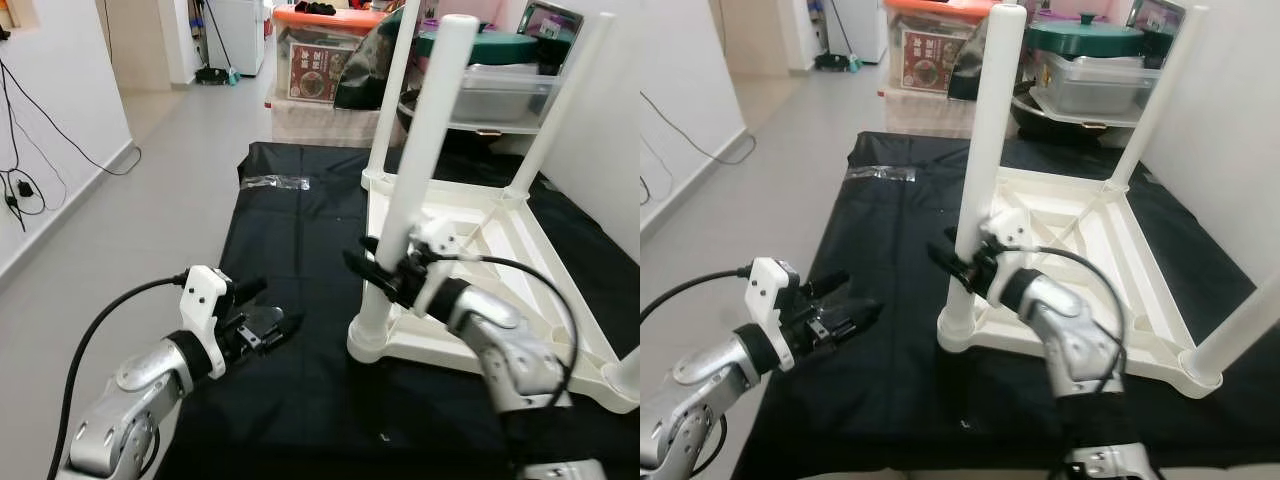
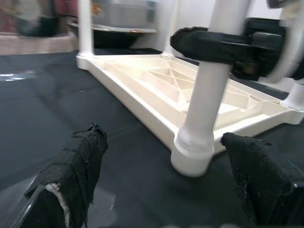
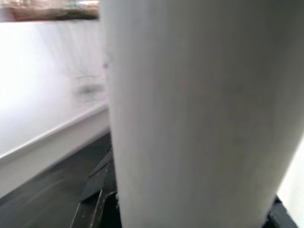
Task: Building children table
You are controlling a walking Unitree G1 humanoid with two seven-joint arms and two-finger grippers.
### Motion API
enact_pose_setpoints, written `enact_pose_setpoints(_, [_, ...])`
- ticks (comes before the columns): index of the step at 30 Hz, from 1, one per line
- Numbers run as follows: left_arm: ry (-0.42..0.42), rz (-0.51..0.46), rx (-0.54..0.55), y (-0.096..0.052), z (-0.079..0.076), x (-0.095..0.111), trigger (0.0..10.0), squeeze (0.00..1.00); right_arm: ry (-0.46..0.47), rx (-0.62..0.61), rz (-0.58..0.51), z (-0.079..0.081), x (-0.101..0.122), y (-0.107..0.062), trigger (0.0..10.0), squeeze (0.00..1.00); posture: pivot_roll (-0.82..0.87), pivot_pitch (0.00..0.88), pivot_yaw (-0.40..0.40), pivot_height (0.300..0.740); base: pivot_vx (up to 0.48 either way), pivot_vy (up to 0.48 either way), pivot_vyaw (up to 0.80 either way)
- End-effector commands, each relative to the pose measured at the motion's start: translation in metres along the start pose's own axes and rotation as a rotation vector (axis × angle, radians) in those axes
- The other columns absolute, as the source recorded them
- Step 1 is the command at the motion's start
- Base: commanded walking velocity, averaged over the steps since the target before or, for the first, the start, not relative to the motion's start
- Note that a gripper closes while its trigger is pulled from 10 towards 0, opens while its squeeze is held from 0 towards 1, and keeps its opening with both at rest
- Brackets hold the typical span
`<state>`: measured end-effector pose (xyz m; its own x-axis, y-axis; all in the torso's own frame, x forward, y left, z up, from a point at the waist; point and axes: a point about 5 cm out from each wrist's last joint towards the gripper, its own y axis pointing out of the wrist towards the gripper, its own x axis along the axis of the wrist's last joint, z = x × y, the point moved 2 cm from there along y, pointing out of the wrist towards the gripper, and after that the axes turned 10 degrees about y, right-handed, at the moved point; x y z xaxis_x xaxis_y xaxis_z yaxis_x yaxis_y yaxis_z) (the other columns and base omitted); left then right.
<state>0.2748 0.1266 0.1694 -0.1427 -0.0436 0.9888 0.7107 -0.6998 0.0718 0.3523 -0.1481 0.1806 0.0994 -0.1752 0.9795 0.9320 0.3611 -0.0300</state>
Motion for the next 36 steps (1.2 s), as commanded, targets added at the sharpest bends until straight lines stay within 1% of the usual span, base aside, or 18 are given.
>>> enact_pose_setpoints(1, [0.014,0.018,0.006,-0.002,0.0,-0.003,10.0,0.0,0.043,-0.479,0.176,-0.059,-0.04,-0.031,0.0,0.0,0.06,0.0,-0.104,0.74,0.0,0.0,0.0])
enact_pose_setpoints(2, [0.012,0.017,0.006,-0.002,-0.001,-0.003,10.0,0.0,0.066,-0.587,0.182,-0.064,-0.048,-0.043,0.0,0.0,0.06,0.0,-0.102,0.74,0.0,0.0,0.0])
enact_pose_setpoints(7, [-0.002,0.016,0.007,-0.002,-0.003,-0.004,10.0,0.0,0.046,-0.772,0.132,-0.06,-0.052,-0.069,0.0,0.0,0.05,0.0,-0.087,0.74,0.0,0.0,0.0])
enact_pose_setpoints(8, [-0.005,0.018,0.006,-0.002,-0.004,-0.005,10.0,0.0,0.054,-0.772,0.119,-0.053,-0.051,-0.07,10.0,0.0,0.04,0.0,-0.083,0.74,0.0,0.0,0.0])
enact_pose_setpoints(12, [-0.008,0.021,0.004,-0.001,-0.006,-0.006,10.0,0.0,0.085,-0.724,0.107,-0.04,-0.051,-0.065,10.0,0.0,0.04,0.0,-0.08,0.74,0.0,0.0,0.0])
enact_pose_setpoints(13, [-0.006,0.022,0.003,-0.001,-0.006,-0.006,10.0,0.0,0.095,-0.589,0.032,-0.031,-0.036,-0.052,10.0,1.0,0.05,0.0,-0.086,0.74,0.0,0.0,0.0])
enact_pose_setpoints(18, [-0.005,0.021,0.005,0.0,-0.005,-0.006,10.0,0.0,0.09,-0.508,-0.028,-0.026,-0.018,-0.042,10.0,1.0,0.05,0.0,-0.091,0.74,0.0,0.0,0.0])
enact_pose_setpoints(19, [-0.003,0.021,0.01,-0.001,-0.005,-0.006,10.0,0.0,0.079,-0.29,-0.057,-0.023,0.005,-0.028,10.0,0.0,0.05,0.0,-0.094,0.74,0.0,0.0,0.0])
enact_pose_setpoints(20, [-0.003,0.02,0.012,-0.002,-0.005,-0.006,10.0,0.0,0.06,-0.133,-0.063,-0.02,0.015,-0.025,10.0,0.0,0.06,0.0,-0.095,0.74,0.0,0.0,0.0])
enact_pose_setpoints(21, [-0.003,0.02,0.012,-0.002,-0.005,-0.006,10.0,0.0,0.06,-0.133,-0.063,-0.02,0.015,-0.025,10.0,0.0,0.06,0.0,-0.095,0.74,0.0,0.0,0.0])
enact_pose_setpoints(24, [-0.002,0.021,0.013,-0.002,-0.005,-0.006,10.0,0.0,-0.027,0.185,-0.069,-0.012,0.03,-0.033,10.0,0.0,0.06,0.0,-0.099,0.74,0.0,0.0,0.0])
enact_pose_setpoints(26, [0.001,0.02,0.014,-0.003,-0.004,-0.005,10.0,0.0,-0.036,0.299,-0.038,-0.01,0.031,-0.035,10.0,0.0,0.06,0.0,-0.102,0.74,0.0,0.0,0.0])
enact_pose_setpoints(28, [0.007,0.018,0.019,-0.002,-0.002,-0.004,10.0,0.0,-0.051,0.484,0.031,-0.003,0.027,-0.035,10.0,0.0,0.08,0.0,-0.119,0.74,0.0,0.0,0.0])
enact_pose_setpoints(29, [0.007,0.018,0.019,-0.002,-0.002,-0.004,10.0,0.0,-0.051,0.484,0.031,-0.003,0.027,-0.035,10.0,0.0,0.08,0.0,-0.119,0.74,0.0,0.0,0.0])
enact_pose_setpoints(31, [0.009,0.013,0.026,-0.002,-0.001,-0.003,10.0,0.0,-0.091,0.683,0.12,0.019,0.008,-0.03,10.0,0.0,0.08,0.0,-0.12,0.74,0.0,0.0,0.0])
enact_pose_setpoints(33, [0.009,0.012,0.027,-0.002,-0.001,-0.003,10.0,0.0,-0.099,0.707,0.131,0.022,0.005,-0.03,10.0,0.0,0.08,0.0,-0.12,0.74,0.0,0.0,0.0])
enact_pose_setpoints(34, [0.01,0.013,0.028,-0.002,-0.002,-0.003,10.0,0.0,-0.105,0.772,0.146,0.031,-0.001,-0.031,3.9,0.0,0.1,0.0,-0.131,0.74,0.0,0.0,0.0])
enact_pose_setpoints(36, [0.011,0.014,0.028,-0.003,-0.002,-0.003,10.0,0.0,-0.107,0.815,0.154,0.036,-0.004,-0.032,3.9,0.0,0.1,0.0,-0.131,0.74,0.0,0.0,0.0])
